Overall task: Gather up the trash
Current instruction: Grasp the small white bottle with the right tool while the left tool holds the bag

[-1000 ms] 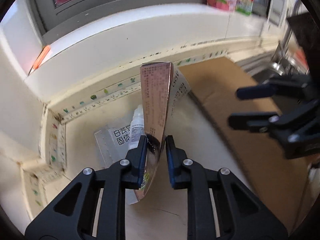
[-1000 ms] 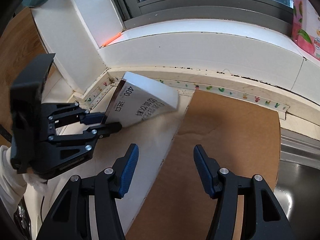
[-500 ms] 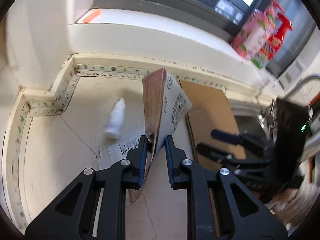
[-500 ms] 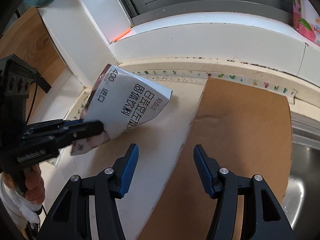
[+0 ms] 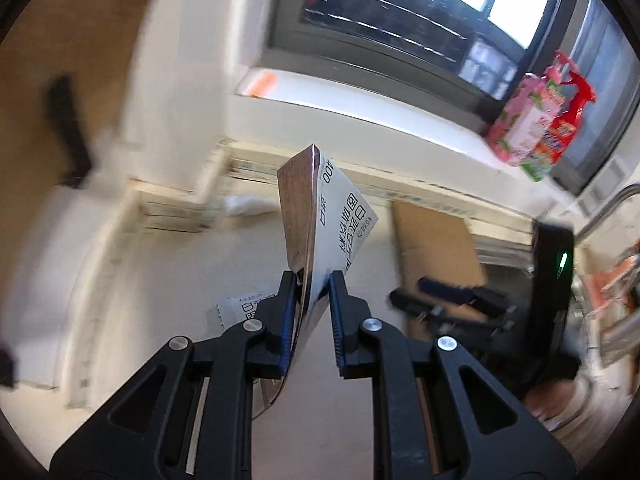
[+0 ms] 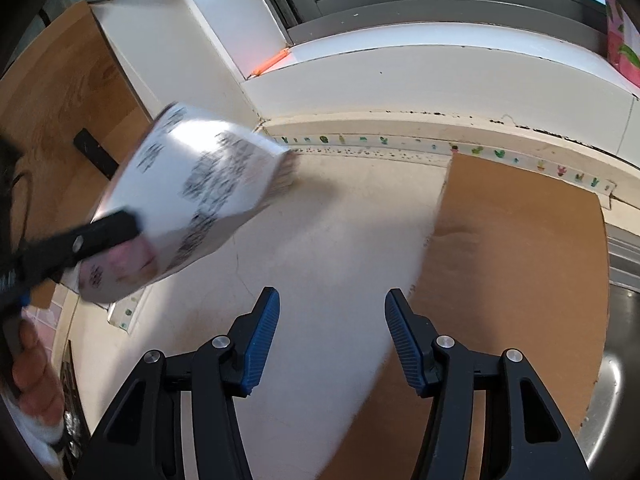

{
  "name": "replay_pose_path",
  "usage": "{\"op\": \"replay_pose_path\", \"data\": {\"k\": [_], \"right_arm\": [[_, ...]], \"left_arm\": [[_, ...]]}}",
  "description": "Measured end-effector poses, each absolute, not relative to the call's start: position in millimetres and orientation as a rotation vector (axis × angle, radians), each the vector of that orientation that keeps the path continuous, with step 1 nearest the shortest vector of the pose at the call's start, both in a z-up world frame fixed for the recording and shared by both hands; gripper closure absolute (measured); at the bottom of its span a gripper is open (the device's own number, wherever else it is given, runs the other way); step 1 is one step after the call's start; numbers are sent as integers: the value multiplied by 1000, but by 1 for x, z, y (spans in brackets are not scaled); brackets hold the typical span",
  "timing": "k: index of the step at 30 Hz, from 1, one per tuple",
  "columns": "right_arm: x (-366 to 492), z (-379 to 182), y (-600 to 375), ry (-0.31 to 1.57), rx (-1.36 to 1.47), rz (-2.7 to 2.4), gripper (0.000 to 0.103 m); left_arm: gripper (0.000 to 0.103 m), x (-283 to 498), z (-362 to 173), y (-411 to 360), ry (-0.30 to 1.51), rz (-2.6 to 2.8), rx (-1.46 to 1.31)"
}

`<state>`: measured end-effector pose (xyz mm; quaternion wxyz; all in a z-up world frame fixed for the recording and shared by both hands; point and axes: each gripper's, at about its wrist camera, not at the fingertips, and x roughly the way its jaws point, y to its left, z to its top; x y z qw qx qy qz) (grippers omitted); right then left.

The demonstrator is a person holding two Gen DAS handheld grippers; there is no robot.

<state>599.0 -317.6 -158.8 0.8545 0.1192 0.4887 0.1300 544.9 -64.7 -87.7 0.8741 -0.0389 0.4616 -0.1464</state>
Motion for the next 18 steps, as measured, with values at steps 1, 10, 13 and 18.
{"op": "replay_pose_path", "data": {"k": [1,10,13,18], "right_arm": [[603,-157,-315,1028,258,277,48],[661,-141,-275,993,237,341,49],[686,-140,-255,975,176,375,49],[733,-154,-227,987,62,415,49]], "left_arm": [[90,539,-86,-61,956,-277,-69],[90,512,-81,-30,923,-74,-14],[90,509,-81,-26,919,-33,-14],[90,508,-86,-22,917,26,-28]]}}
